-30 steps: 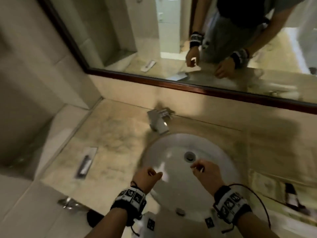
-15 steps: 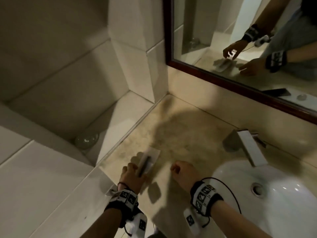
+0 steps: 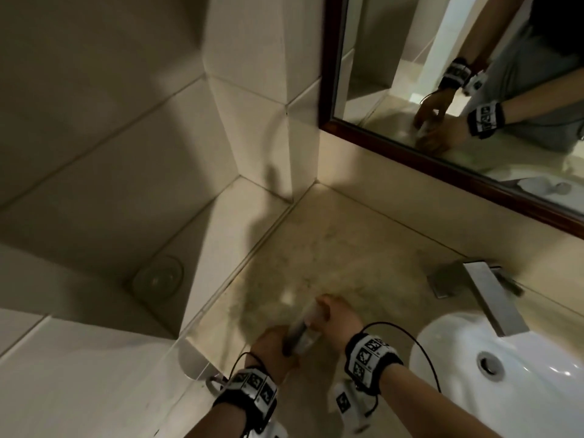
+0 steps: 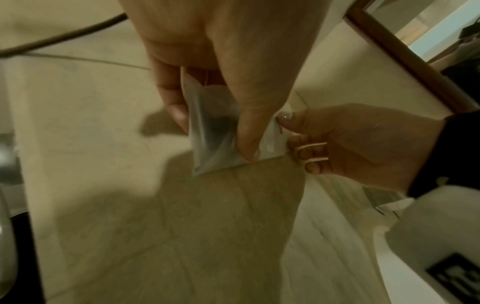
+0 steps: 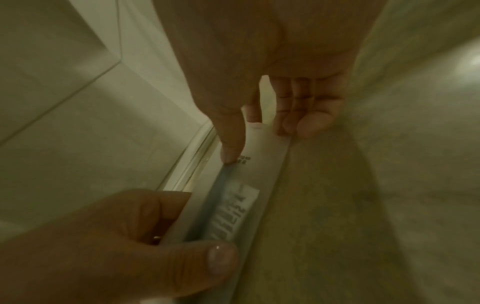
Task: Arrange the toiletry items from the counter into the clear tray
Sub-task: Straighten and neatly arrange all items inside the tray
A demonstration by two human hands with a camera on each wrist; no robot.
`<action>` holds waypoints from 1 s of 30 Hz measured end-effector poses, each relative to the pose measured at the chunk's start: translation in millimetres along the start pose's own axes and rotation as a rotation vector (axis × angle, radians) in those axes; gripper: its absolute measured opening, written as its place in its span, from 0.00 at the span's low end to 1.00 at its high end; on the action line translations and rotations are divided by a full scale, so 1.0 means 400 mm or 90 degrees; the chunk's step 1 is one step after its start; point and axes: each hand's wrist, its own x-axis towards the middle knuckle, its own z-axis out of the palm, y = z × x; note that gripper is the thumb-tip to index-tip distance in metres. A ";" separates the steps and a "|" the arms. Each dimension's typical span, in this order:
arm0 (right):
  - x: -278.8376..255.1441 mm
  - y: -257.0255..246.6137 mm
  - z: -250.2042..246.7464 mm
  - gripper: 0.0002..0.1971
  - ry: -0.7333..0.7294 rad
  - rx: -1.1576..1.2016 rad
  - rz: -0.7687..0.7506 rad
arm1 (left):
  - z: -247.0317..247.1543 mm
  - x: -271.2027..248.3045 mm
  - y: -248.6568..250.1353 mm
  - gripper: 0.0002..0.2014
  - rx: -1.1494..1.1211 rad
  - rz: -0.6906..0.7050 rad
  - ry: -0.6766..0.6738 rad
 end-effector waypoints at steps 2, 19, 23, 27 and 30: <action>-0.027 0.026 -0.022 0.15 0.011 0.007 0.000 | 0.001 -0.004 0.012 0.22 0.013 0.039 -0.018; -0.743 0.727 -0.175 0.14 0.360 0.429 0.117 | 0.391 -0.227 0.543 0.13 -0.167 0.183 -0.288; -0.976 0.934 -0.206 0.10 0.418 0.436 0.207 | 0.584 -0.322 0.735 0.17 -0.118 0.262 -0.332; -1.134 1.112 -0.245 0.06 0.480 0.438 0.258 | 0.762 -0.398 0.892 0.18 -0.066 0.342 -0.331; -1.210 1.221 -0.278 0.06 0.545 0.434 0.291 | 0.872 -0.447 0.997 0.17 -0.017 0.408 -0.288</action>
